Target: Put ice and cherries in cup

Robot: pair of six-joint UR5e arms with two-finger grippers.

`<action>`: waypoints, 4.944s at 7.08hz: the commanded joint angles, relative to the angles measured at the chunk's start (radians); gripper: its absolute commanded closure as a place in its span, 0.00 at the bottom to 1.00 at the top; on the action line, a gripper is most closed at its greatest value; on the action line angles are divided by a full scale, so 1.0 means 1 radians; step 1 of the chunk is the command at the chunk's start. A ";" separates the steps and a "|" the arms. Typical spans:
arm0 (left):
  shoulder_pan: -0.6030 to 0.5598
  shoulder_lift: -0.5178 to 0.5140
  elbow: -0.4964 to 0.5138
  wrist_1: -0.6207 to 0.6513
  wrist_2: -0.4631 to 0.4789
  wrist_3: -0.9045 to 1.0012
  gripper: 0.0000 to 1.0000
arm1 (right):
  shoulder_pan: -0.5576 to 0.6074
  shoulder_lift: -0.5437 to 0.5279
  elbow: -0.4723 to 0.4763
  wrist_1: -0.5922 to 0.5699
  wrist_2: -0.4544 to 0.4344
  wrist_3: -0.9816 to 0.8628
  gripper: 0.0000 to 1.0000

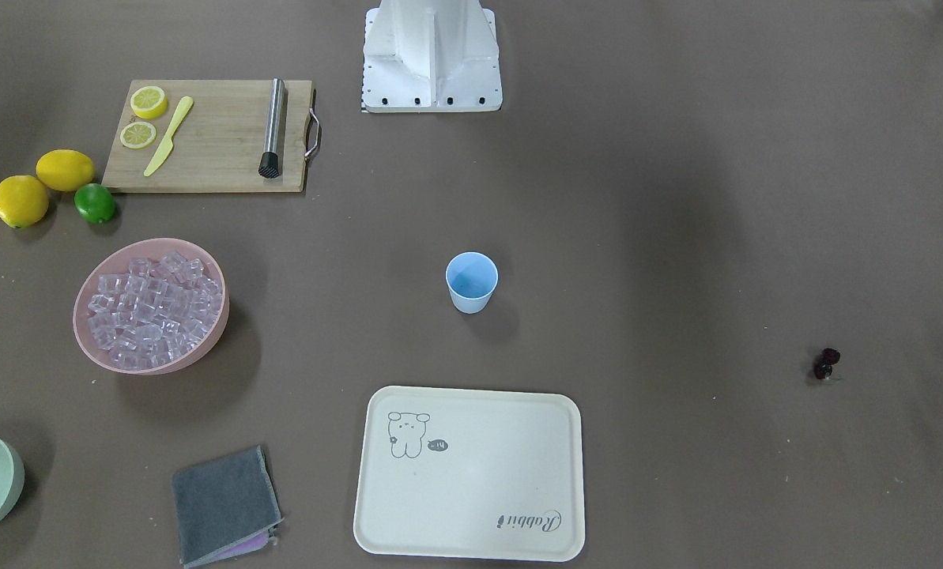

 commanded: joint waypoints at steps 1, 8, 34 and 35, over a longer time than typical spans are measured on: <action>-0.010 0.011 0.045 -0.046 -0.004 -0.002 0.02 | 0.000 -0.002 -0.001 0.001 0.003 0.001 0.00; -0.007 0.021 0.070 -0.051 0.003 -0.018 0.02 | -0.533 0.089 0.088 0.442 0.037 0.513 0.02; -0.007 0.008 0.096 -0.063 0.000 -0.076 0.02 | -1.079 0.887 0.051 -0.196 -0.358 1.120 0.73; -0.007 0.008 0.096 -0.063 0.000 -0.076 0.02 | -1.136 1.003 -0.025 -0.207 -0.365 1.231 0.73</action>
